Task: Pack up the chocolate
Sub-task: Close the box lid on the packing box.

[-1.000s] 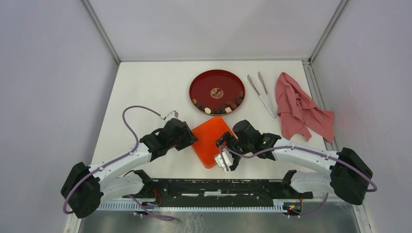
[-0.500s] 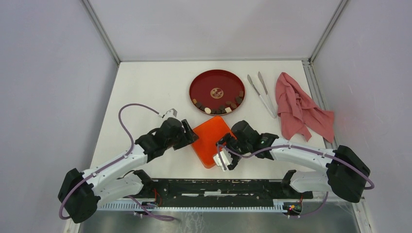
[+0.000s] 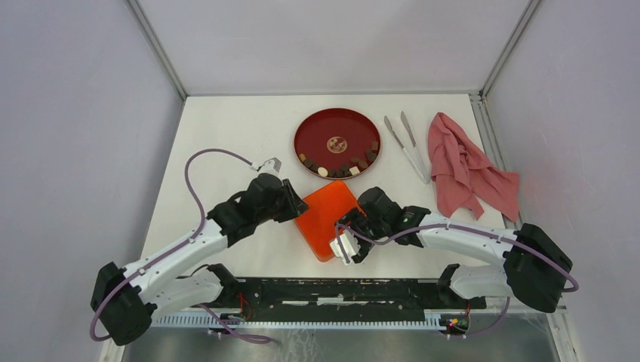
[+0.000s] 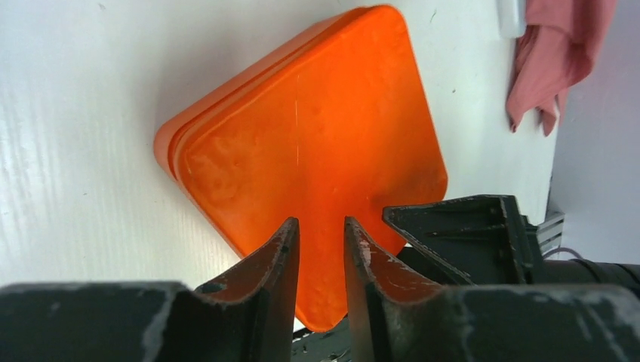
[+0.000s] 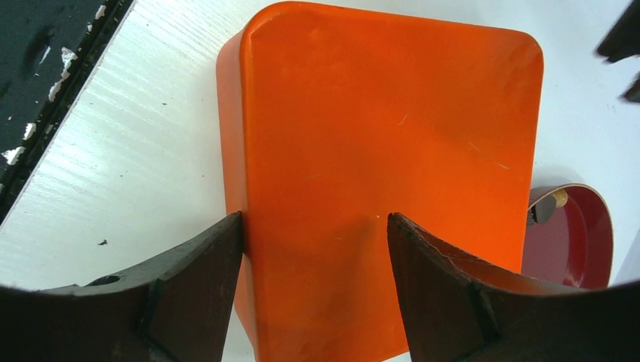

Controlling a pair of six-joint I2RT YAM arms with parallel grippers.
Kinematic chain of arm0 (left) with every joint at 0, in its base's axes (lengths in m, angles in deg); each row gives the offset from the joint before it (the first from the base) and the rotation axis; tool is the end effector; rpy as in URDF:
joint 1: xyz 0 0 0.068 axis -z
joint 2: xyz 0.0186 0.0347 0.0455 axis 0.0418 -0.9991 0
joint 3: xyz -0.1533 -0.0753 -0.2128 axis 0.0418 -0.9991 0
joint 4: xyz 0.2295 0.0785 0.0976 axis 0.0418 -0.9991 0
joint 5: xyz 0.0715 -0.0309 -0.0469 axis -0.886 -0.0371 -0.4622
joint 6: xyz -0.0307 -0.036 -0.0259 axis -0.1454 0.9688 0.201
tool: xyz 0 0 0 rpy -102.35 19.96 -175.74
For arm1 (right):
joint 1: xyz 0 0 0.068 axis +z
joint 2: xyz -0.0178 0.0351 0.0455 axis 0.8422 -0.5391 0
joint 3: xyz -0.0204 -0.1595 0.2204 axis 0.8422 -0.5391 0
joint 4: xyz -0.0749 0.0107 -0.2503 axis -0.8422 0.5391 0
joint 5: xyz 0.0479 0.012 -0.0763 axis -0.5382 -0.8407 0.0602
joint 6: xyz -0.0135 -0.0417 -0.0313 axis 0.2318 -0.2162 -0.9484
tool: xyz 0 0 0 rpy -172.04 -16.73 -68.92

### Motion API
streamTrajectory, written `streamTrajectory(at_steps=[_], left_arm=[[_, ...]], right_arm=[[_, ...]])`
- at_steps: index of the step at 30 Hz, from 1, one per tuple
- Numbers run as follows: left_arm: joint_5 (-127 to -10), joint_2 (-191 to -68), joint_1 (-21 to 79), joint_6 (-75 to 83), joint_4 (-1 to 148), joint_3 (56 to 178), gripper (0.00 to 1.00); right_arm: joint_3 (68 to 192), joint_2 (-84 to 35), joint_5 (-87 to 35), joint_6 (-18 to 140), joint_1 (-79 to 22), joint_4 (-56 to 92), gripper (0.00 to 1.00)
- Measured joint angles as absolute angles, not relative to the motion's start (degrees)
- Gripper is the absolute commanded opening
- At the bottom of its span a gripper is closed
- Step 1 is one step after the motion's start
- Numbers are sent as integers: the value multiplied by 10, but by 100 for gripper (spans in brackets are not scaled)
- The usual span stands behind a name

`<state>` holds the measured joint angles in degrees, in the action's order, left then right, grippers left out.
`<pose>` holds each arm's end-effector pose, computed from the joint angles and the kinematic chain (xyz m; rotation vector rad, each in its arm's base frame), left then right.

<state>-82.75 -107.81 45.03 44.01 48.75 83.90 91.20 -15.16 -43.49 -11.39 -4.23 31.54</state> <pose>0.1527 -0.1355 0.2556 -0.2450 2.3285 -0.7632 0.1332 0.2031 0.1934 -2.1263 1.0262 0.4290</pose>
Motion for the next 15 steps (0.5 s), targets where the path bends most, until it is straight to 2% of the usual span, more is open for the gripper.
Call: streamTrajectory(at_steps=[8,11,15], left_arm=[[-792,-1183,457,431,526,843,33],[-784,-1209,460,427,532,844,15],[-798,-1242,462,428,518,846,10]], right_arm=[[917,-159,-435,-110,-42,321,71],[917,-160,-435,-109,-42,321,71],[917,-160,-435,-108,-42,322,71]])
